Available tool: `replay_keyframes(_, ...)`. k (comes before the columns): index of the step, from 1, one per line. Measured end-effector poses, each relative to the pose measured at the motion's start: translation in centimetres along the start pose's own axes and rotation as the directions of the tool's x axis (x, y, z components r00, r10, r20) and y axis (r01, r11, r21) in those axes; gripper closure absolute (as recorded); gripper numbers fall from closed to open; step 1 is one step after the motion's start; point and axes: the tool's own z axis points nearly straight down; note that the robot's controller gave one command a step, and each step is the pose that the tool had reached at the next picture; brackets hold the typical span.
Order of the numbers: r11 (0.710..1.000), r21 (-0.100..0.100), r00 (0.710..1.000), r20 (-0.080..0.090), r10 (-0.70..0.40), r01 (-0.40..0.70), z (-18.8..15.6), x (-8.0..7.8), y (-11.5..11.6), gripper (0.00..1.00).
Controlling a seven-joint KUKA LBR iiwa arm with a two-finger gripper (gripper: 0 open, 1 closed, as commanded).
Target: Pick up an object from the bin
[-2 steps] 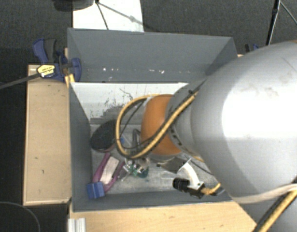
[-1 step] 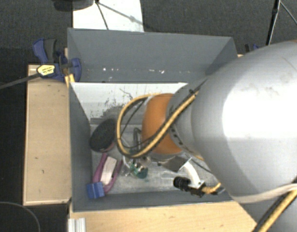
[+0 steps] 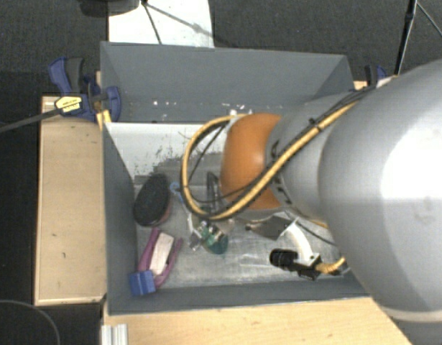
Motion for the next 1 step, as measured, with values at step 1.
replay_keyframes(1, 1.000, 0.004, 1.000, -0.001, -0.008, 0.008, -0.47, -0.04, -0.01, 1.00)
